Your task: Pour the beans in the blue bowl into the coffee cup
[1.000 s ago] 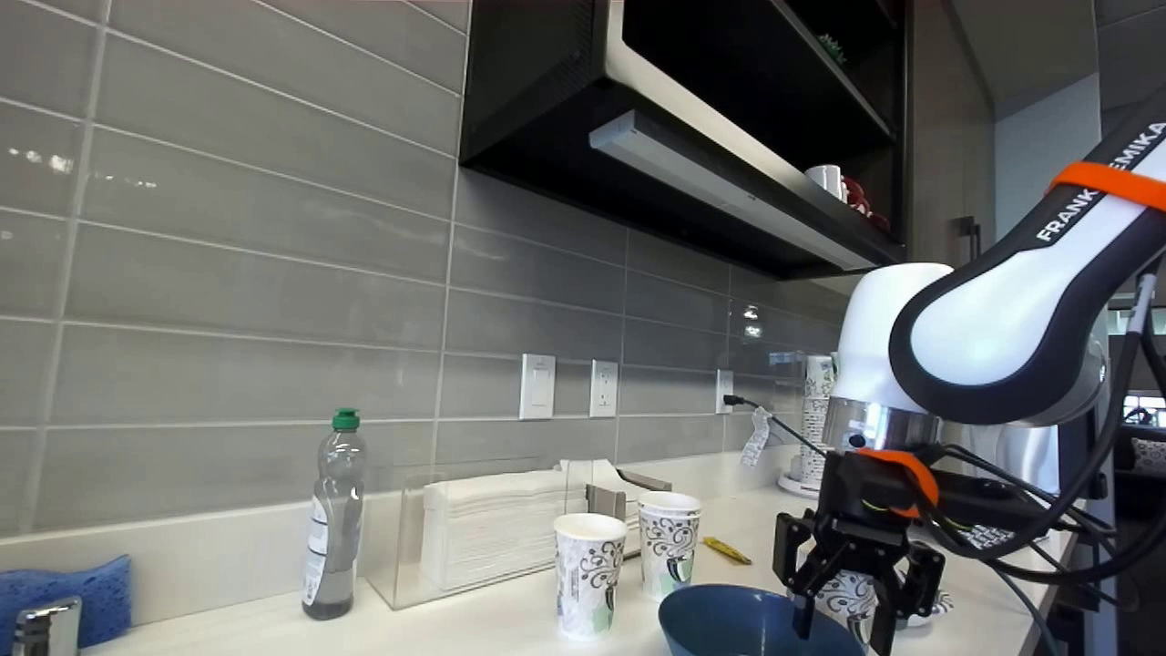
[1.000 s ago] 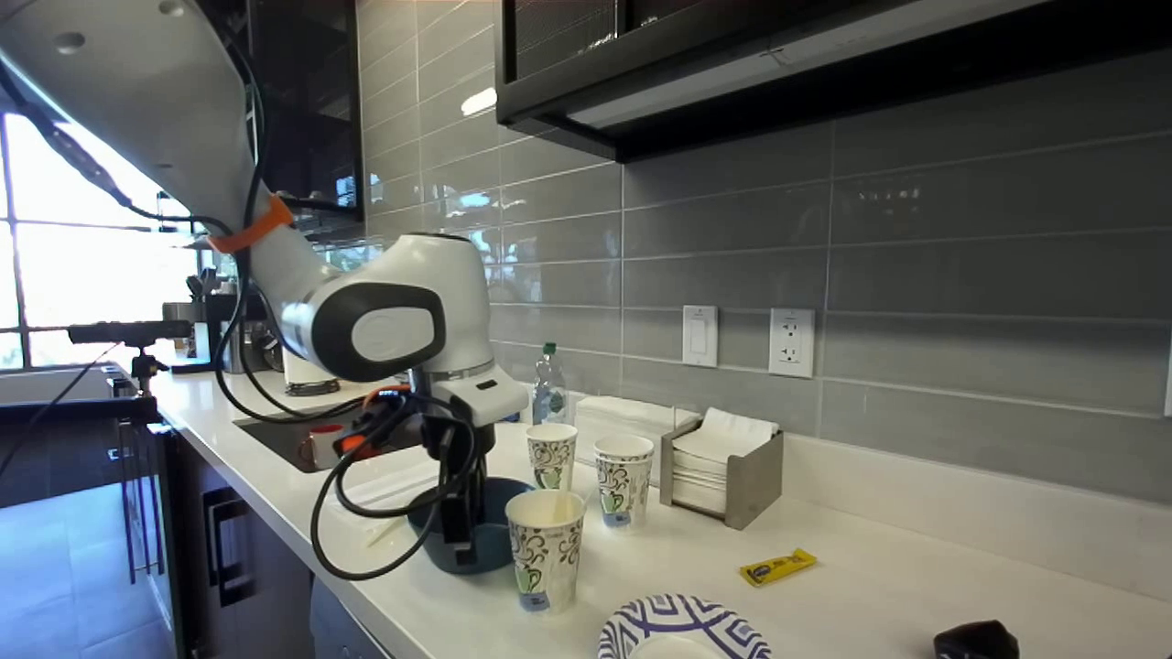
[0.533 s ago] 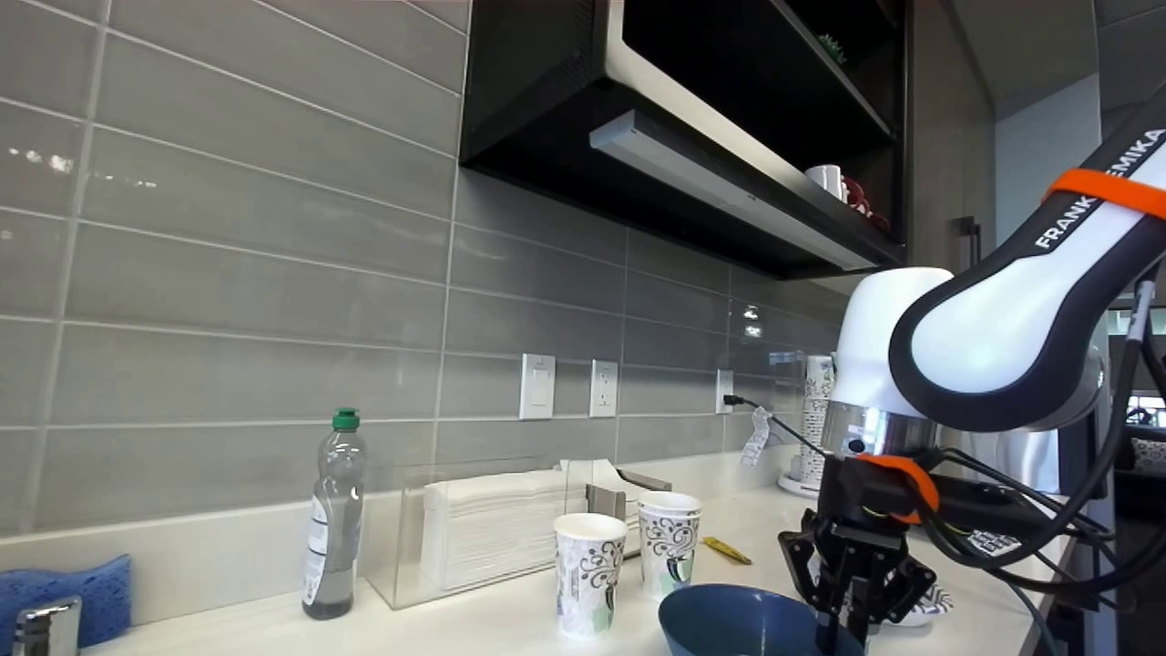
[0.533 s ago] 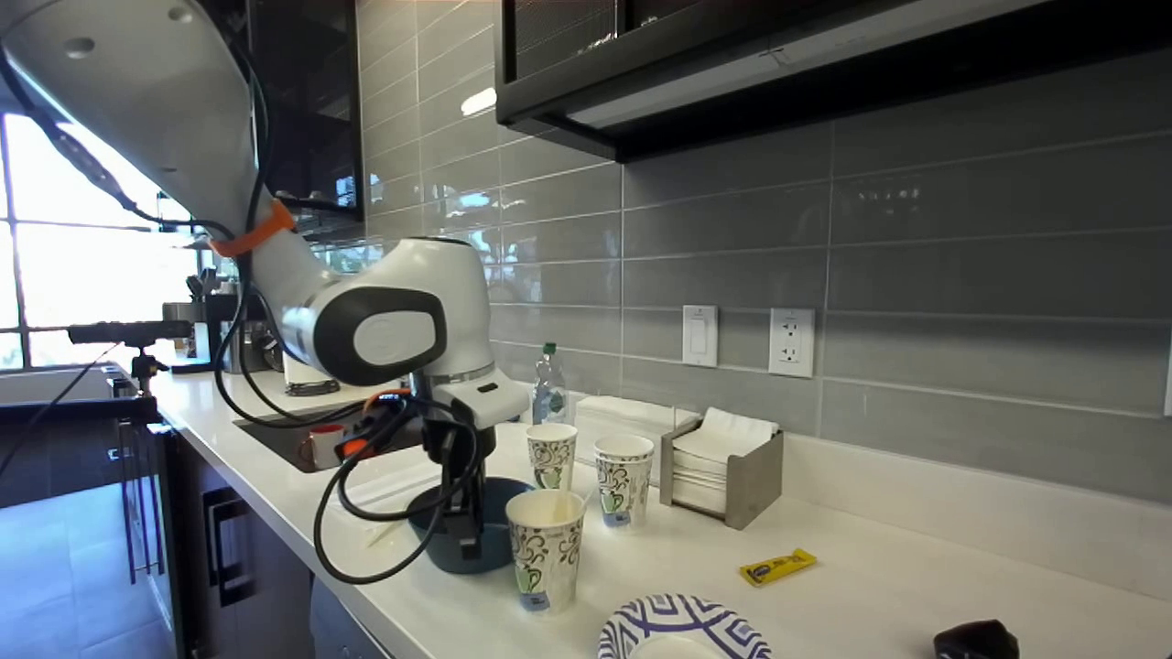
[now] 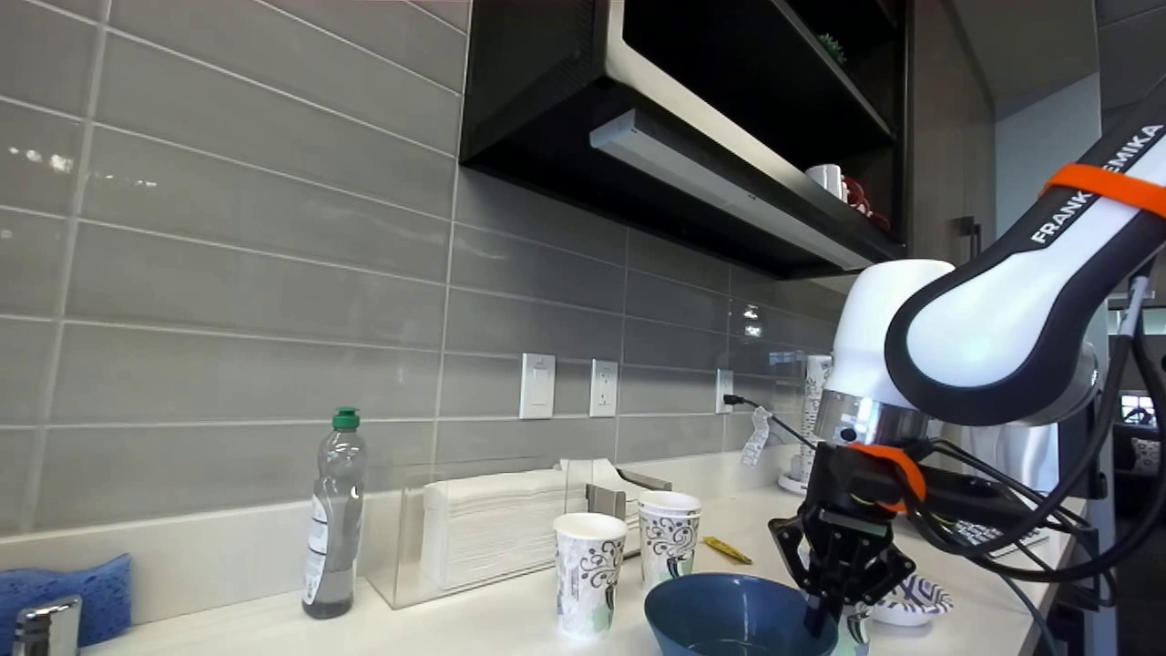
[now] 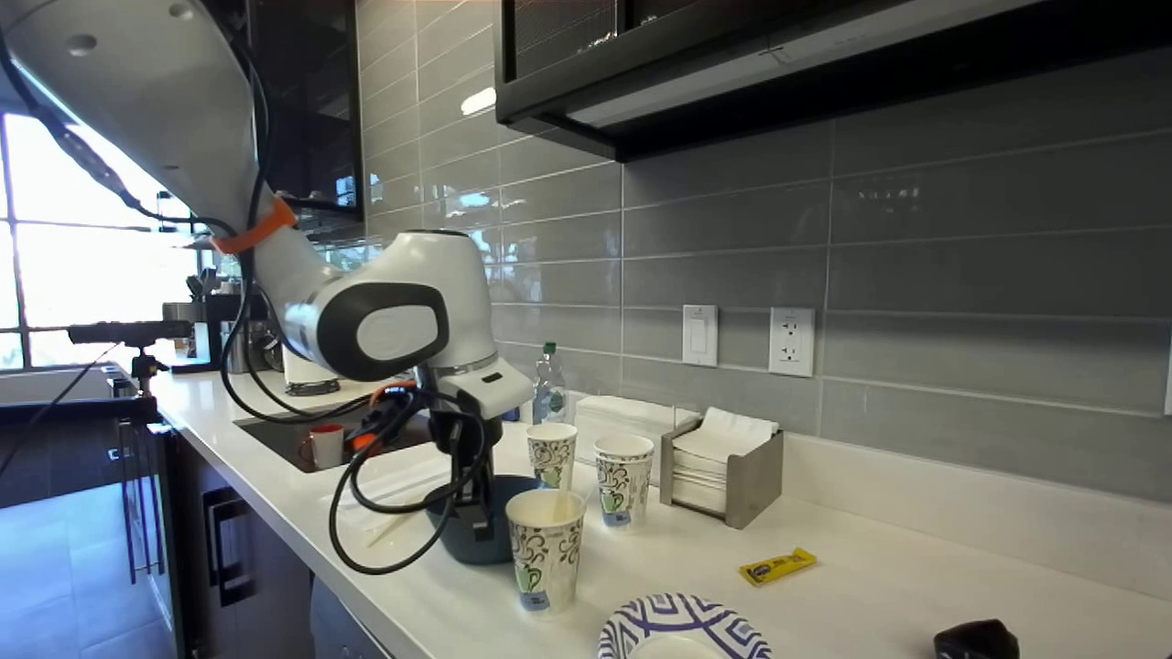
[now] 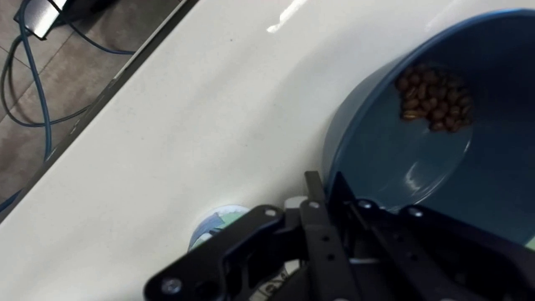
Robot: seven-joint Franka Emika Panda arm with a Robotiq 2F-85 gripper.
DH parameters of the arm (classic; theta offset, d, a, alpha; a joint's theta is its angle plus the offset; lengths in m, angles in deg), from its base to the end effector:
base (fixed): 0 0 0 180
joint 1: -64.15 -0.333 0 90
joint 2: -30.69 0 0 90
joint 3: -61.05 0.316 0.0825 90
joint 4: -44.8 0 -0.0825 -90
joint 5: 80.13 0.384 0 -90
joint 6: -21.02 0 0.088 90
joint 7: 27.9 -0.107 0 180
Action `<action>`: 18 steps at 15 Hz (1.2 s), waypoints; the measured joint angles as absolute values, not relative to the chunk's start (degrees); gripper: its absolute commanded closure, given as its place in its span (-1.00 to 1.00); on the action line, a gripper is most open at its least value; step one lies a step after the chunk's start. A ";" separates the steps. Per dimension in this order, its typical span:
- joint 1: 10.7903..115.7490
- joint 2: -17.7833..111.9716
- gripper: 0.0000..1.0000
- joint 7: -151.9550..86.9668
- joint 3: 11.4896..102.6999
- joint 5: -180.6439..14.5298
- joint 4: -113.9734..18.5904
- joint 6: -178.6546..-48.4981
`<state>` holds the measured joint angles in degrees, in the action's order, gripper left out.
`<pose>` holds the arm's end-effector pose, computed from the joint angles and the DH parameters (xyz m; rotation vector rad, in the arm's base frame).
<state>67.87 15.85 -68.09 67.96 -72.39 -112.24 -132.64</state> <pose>0.4063 0.0163 0.3186 -2.8028 1.1224 -0.2582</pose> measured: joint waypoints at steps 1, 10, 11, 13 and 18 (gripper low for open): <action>67.86 15.68 0.97 -67.95 67.96 -72.39 -112.22 -132.81; 68.00 11.05 0.97 -66.59 67.93 -74.17 -112.38 -130.90; 67.97 10.66 0.97 -65.96 67.90 -74.17 -112.38 -130.77; 67.94 9.93 0.97 -64.89 67.90 -74.17 -112.37 -130.34; 67.96 5.70 0.97 -63.55 68.13 -75.54 -111.60 -125.16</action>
<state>67.96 5.70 -63.55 68.13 -75.54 -111.60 -125.16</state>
